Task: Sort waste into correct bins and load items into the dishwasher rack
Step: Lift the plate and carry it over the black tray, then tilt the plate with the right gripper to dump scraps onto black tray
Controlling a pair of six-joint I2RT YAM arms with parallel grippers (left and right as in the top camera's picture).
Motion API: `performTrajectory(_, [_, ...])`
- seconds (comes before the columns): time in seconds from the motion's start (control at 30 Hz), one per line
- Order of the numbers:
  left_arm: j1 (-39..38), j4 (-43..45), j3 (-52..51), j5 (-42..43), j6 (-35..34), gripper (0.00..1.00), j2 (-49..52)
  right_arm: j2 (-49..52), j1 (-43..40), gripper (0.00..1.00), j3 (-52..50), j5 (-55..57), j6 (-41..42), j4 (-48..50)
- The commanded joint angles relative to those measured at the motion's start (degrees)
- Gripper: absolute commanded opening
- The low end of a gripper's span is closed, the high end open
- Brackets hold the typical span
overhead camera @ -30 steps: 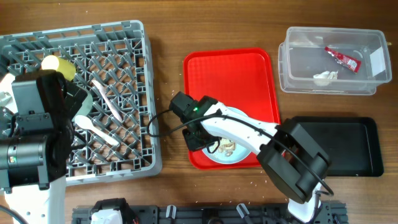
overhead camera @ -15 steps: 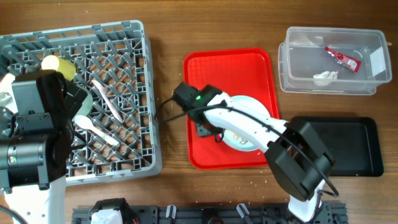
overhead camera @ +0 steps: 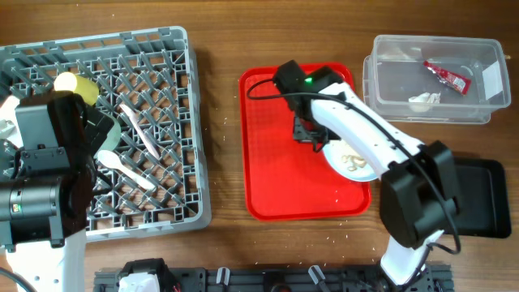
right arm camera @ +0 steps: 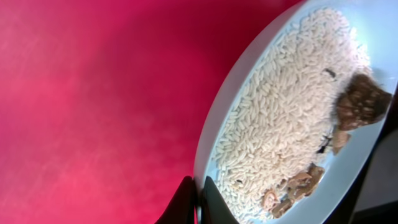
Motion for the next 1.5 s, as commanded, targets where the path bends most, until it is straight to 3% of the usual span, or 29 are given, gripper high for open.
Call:
performTrajectory(0.0, [0.42,0.13,0.50,-0.09,-0.74,1.00,-0.20,-6.01,-2.10,0.04,1.29,3.74,1.11,-0.59])
performTrajectory(0.3, [0.42,0.13,0.50,-0.09,-0.74,1.00,-0.20,-13.77,-8.07,0.04,1.29,3.28,-1.88,-3.63])
performTrajectory(0.67, [0.42,0.11,0.50,-0.09,-0.74,1.00,-0.20,-14.16,-25.97,0.04,1.29,0.52,-2.60,-7.37])
performTrajectory(1.07, [0.42,0.11,0.48,-0.09,-0.74,1.00,-0.20,-14.16,-51.06,0.04,1.16,-20.79,-3.80,-5.33])
performTrajectory(1.23, [0.42,0.13,0.50,-0.09,-0.74,1.00,-0.20,-14.16,-60.11,0.04,1.16,-34.84,-8.66,-4.68])
performTrajectory(1.47, [0.42,0.11,0.48,-0.09,-0.74,1.00,-0.20,-14.16,-71.71,0.04,1.14,-45.97,-17.90,-5.51])
